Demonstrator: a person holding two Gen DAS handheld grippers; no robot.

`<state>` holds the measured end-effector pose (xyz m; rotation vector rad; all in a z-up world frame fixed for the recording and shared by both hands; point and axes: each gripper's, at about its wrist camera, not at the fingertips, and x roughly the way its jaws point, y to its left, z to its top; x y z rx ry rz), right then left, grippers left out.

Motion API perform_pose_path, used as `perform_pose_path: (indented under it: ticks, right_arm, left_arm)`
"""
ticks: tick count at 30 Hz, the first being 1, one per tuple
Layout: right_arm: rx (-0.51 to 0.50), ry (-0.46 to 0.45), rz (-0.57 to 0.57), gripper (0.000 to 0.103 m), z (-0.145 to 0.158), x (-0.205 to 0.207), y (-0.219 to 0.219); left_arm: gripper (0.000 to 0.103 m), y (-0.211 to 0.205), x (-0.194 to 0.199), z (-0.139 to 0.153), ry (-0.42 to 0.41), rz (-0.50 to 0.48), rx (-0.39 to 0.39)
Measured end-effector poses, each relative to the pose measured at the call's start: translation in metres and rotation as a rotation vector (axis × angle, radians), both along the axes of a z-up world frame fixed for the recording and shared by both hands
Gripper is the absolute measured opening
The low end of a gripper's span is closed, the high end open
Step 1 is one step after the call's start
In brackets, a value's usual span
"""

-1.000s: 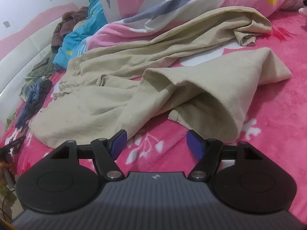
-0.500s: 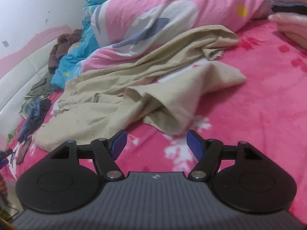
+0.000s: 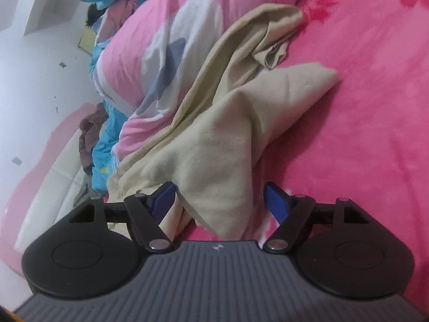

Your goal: Fold clothes

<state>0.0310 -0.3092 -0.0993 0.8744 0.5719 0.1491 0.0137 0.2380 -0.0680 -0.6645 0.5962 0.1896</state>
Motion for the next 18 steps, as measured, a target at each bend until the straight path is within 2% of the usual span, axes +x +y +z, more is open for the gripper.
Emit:
perform_pose_path:
  ticks: [2, 3, 4, 5, 6, 7, 8, 12, 18]
  right_arm:
    - [0.007, -0.014, -0.005, 0.063, -0.002, 0.008, 0.002]
    - [0.011, -0.022, -0.006, 0.059, -0.003, 0.011, 0.003]
    - [0.020, -0.028, -0.008, 0.049, -0.004, 0.013, 0.003]
    - [0.033, -0.033, -0.011, 0.033, -0.005, 0.014, 0.002]
    - [0.043, -0.035, -0.016, 0.024, -0.007, 0.016, 0.002]
    - [0.046, -0.040, -0.020, 0.009, -0.006, 0.015, 0.000]
    - [0.043, -0.049, -0.025, 0.005, -0.004, 0.012, -0.002]
    - [0.021, -0.107, -0.028, 0.003, 0.011, -0.004, -0.010]
    - [-0.042, -0.191, -0.028, 0.003, 0.050, -0.056, -0.029]
  left_arm:
    - [0.055, 0.001, 0.004, -0.002, -0.009, 0.044, -0.021]
    - [0.046, 0.001, 0.006, -0.003, -0.014, 0.063, -0.040]
    - [0.035, 0.001, 0.008, -0.004, -0.016, 0.077, -0.053]
    - [0.028, 0.001, 0.011, -0.004, -0.016, 0.088, -0.062]
    - [0.009, 0.000, 0.013, -0.004, -0.017, 0.092, -0.062]
    - [0.005, -0.003, 0.014, -0.003, -0.019, 0.094, -0.058]
    - [0.004, -0.005, 0.013, -0.001, -0.027, 0.105, -0.054]
    - [0.004, -0.007, -0.001, 0.020, -0.085, 0.123, -0.048]
    - [0.003, 0.001, -0.021, 0.040, -0.083, 0.094, -0.078]
